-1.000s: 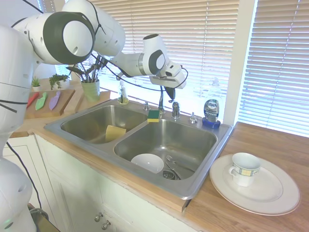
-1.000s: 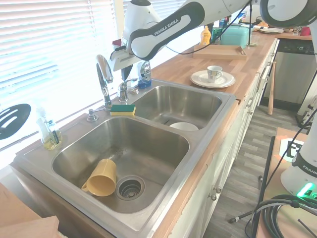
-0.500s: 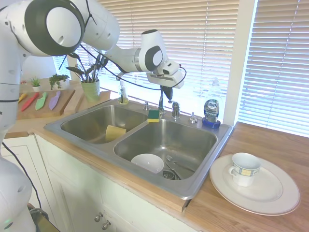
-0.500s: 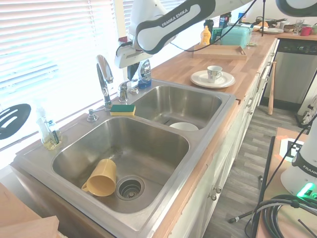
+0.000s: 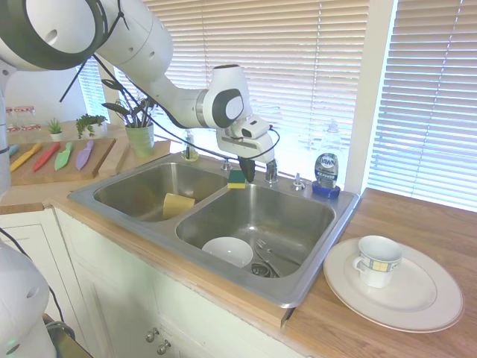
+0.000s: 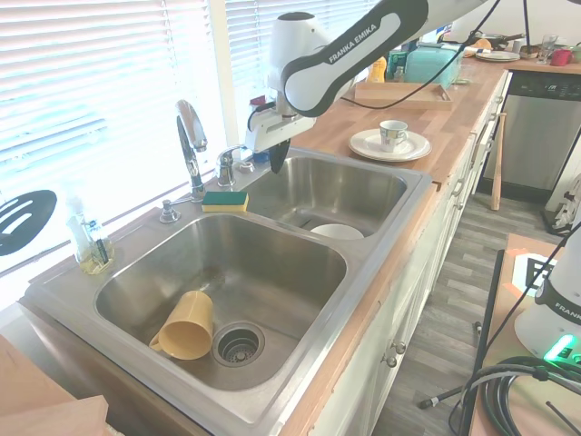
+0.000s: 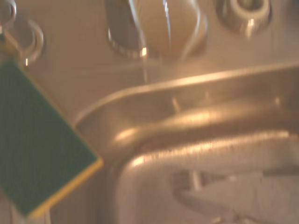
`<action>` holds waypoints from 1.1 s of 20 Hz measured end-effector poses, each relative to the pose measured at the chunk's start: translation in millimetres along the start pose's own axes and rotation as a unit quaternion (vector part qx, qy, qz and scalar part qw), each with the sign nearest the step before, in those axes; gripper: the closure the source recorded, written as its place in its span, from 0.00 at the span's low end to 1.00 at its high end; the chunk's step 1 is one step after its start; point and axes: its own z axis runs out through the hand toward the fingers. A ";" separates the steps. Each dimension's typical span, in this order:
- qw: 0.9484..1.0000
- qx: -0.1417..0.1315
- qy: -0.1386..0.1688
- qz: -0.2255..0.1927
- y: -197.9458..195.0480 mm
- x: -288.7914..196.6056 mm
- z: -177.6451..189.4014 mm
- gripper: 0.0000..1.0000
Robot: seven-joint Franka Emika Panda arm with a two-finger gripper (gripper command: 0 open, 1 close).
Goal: Turn off the faucet
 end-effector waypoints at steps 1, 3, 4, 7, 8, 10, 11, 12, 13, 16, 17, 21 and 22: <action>1.000 -0.004 -0.004 0.000 5.2 -4.3 -1.5 1.00; 1.000 -0.017 -0.021 0.001 18.6 -16.1 -4.9 1.00; 0.999 -0.025 -0.032 0.002 25.9 -22.5 -6.4 1.00; 0.997 -0.052 -0.060 0.002 50.4 -42.9 -9.9 1.00; 0.996 -0.058 -0.066 0.001 58.9 -50.2 -11.5 1.00; 0.995 -0.061 -0.074 -0.001 76.1 -67.3 -16.7 1.00; 0.995 -0.061 -0.078 -0.001 84.4 -75.7 -20.2 1.00; 0.995 -0.060 -0.080 -0.002 92.7 -84.1 -24.7 1.00; 0.995 -0.059 -0.082 -0.003 101.9 -91.9 -28.6 1.00; 0.995 -0.058 -0.083 -0.002 130.7 -112.0 -39.8 1.00; 0.995 -0.057 -0.084 0.000 139.8 -117.7 -43.4 1.00; 0.995 -0.049 -0.089 0.005 170.9 -142.8 -54.7 0.00; 0.995 -0.047 -0.090 0.007 176.9 -147.0 -56.3 0.00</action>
